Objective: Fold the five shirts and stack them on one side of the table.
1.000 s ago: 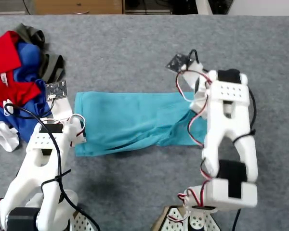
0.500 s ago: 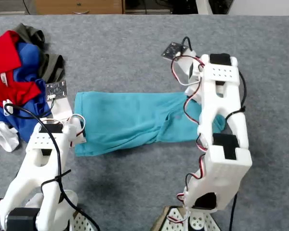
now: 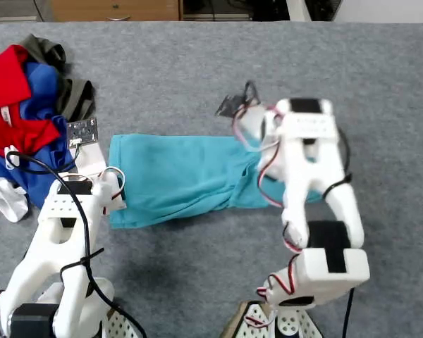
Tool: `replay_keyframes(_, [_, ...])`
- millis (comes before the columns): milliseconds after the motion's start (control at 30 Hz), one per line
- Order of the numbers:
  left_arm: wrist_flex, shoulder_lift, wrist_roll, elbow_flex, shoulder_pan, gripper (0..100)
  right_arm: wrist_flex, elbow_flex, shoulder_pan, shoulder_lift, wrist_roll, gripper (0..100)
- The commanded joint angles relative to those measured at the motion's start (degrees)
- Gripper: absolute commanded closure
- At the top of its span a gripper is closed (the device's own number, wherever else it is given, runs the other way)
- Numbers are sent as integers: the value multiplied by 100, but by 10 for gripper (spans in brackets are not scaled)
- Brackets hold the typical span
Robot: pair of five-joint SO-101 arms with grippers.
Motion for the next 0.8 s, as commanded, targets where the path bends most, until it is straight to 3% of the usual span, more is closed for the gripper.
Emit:
replay_keyframes(0, [-62, -154, -9, -9, 79, 981, -659, 479, -426, -382, -440, 994])
replay_keyframes(233, [-53, -154, -9, -9, 79, 981, -1204, -13, -725, 277, -905, 994])
replay_keyframes(633, [-62, -136, -9, -9, 79, 981, -1169, -1112, -760, 1833, -985, 994])
replay_keyframes(767, [-53, -154, -9, -9, 79, 981, -633, -1481, -602, 1886, -985, 994])
